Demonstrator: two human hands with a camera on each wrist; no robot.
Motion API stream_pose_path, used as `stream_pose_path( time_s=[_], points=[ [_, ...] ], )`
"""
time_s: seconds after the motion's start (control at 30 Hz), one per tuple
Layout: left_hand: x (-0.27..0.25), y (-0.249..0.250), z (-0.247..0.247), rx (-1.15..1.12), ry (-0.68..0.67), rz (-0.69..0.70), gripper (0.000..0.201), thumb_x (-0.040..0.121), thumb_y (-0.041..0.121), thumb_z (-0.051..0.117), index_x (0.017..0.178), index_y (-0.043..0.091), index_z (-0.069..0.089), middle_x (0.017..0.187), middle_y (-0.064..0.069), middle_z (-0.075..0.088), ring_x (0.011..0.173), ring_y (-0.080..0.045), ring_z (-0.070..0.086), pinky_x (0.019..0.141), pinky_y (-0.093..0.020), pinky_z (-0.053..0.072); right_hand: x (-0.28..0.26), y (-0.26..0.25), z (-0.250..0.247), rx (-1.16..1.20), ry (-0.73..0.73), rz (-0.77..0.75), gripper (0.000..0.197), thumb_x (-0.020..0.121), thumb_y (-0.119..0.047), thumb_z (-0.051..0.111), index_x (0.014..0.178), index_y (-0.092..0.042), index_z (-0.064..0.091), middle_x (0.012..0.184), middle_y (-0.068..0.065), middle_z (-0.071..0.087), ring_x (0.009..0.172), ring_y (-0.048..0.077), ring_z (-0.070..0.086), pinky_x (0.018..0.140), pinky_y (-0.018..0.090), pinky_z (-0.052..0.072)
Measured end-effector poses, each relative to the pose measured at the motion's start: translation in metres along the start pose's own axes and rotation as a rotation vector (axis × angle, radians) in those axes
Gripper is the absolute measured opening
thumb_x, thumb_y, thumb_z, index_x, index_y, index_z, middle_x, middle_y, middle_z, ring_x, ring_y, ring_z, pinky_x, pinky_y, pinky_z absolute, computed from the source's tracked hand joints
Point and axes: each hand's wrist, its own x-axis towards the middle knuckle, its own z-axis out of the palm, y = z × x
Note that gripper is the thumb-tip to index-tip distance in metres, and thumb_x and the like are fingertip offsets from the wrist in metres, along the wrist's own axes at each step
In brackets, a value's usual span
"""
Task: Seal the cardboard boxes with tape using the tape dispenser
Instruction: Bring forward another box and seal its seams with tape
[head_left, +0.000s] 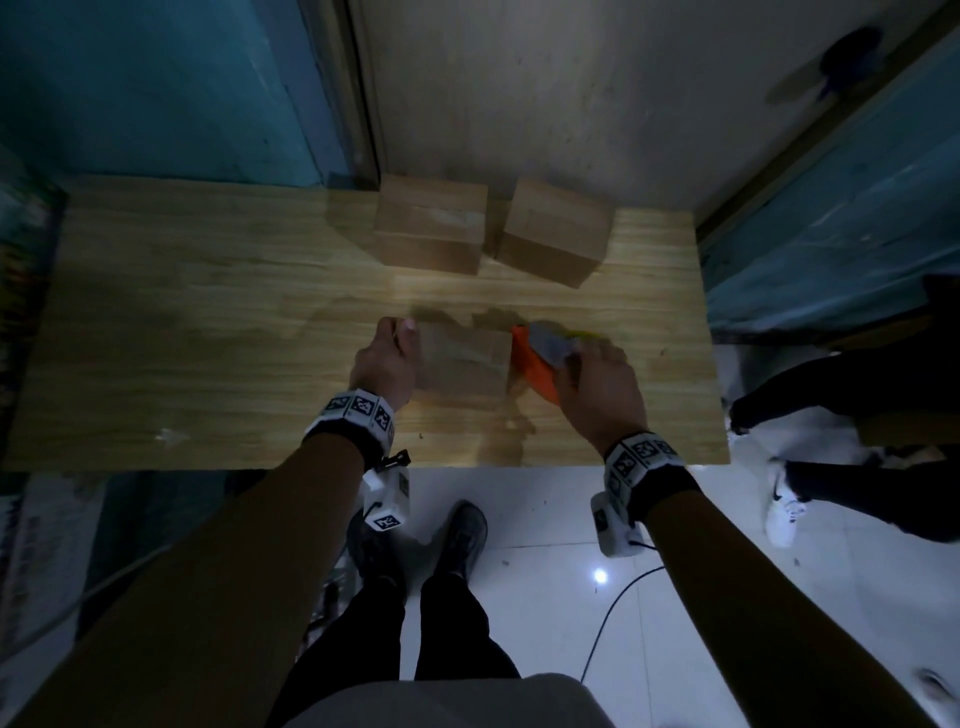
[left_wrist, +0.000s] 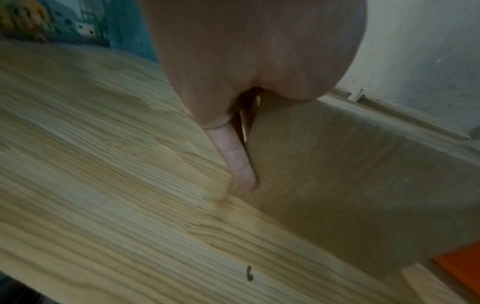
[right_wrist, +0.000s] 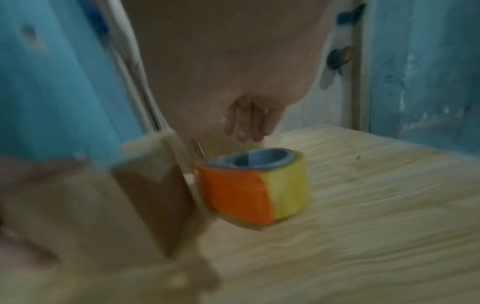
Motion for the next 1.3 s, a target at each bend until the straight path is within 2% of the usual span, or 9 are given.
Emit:
stream_pose_path(
  time_s=[0.23,0.4,0.5,0.6,0.73,0.87,1.0,1.13,1.3],
  points=[
    [0.001,-0.001,-0.002,-0.012,-0.006,0.002,0.044,0.095,0.066,0.022,0.108,0.031,0.044,0.095,-0.014,0.061,0.081,-0.038,0.065,0.070,-0.053,0.059,-0.004,-0.071,0.026,0.501,0.081,-0.137,0.046,0.105,-0.013,0.041,0.149,-0.003,0.037,0.146,0.016,0.047,0.134,0.023,0.043,0.112,0.024,0.030],
    [-0.003,0.002,-0.005,-0.011,0.000,0.022,0.047,0.097,0.061,0.020,0.116,0.027,0.045,0.103,-0.018,0.064,0.086,-0.040,0.064,0.081,-0.051,0.055,0.002,-0.098,0.053,0.563,0.035,-0.047,0.054,0.106,-0.016,0.033,0.157,-0.004,0.018,0.164,0.014,0.020,0.152,0.025,0.017,0.124,0.034,0.016],
    [-0.002,-0.003,-0.004,-0.013,-0.022,0.026,0.049,0.100,0.056,0.018,0.123,0.024,0.047,0.107,-0.015,0.062,0.096,-0.038,0.060,0.085,-0.044,0.049,-0.001,-0.097,0.061,0.610,0.053,-0.007,0.060,0.101,-0.020,0.029,0.157,-0.002,0.015,0.165,0.015,0.016,0.153,0.026,0.013,0.124,0.030,0.011],
    [0.003,-0.008,-0.001,-0.141,-0.064,0.070,0.048,0.104,0.048,0.018,0.116,0.016,0.051,0.100,-0.009,0.059,0.101,-0.034,0.059,0.080,-0.033,0.040,0.000,-0.096,0.062,0.761,0.054,0.089,0.061,0.103,-0.019,0.030,0.158,-0.004,0.009,0.159,0.012,0.030,0.146,0.019,0.029,0.121,0.036,0.026],
    [0.015,-0.020,0.006,-0.285,-0.160,0.047,0.083,0.089,0.073,0.011,0.146,0.020,0.040,0.147,-0.008,0.047,0.135,-0.025,0.044,0.113,-0.043,0.034,0.001,-0.093,0.060,0.897,0.000,0.181,0.056,0.110,-0.017,0.029,0.159,-0.011,0.003,0.142,-0.022,0.033,0.114,-0.019,0.030,0.096,-0.004,0.028],
    [0.011,-0.016,0.002,-0.355,-0.202,-0.043,0.075,0.093,0.070,0.009,0.153,0.030,0.027,0.159,-0.004,0.029,0.144,-0.025,0.030,0.119,-0.048,0.023,0.002,-0.090,0.066,0.925,-0.002,0.196,0.056,0.110,-0.029,0.028,0.160,-0.019,0.006,0.166,-0.001,0.011,0.146,0.002,0.014,0.120,0.020,0.018],
    [0.011,-0.015,0.002,-0.369,-0.189,-0.042,0.075,0.091,0.073,0.010,0.152,0.034,0.029,0.158,-0.004,0.031,0.143,-0.025,0.032,0.118,-0.048,0.025,0.001,-0.090,0.064,0.901,0.001,0.146,0.055,0.110,-0.027,0.028,0.160,-0.016,0.008,0.159,-0.008,0.017,0.132,-0.012,0.018,0.100,-0.006,0.019],
    [0.011,-0.013,-0.002,-0.281,-0.194,0.047,0.061,0.101,0.056,0.015,0.146,0.023,0.040,0.144,-0.005,0.047,0.130,-0.023,0.046,0.108,-0.036,0.036,0.001,-0.089,0.058,0.560,0.058,0.028,0.057,0.109,-0.032,0.029,0.159,-0.008,0.014,0.166,0.010,0.016,0.150,0.014,0.015,0.124,0.036,0.018],
    [0.006,-0.011,0.001,-0.212,-0.141,0.045,0.048,0.105,0.043,0.023,0.132,0.013,0.049,0.122,-0.010,0.059,0.108,-0.025,0.058,0.087,-0.027,0.039,-0.016,-0.118,0.061,-0.107,-0.011,-0.437,0.059,0.102,-0.035,0.028,0.157,-0.014,0.028,0.164,0.005,0.026,0.153,0.022,0.017,0.124,0.044,0.009]
  ],
)
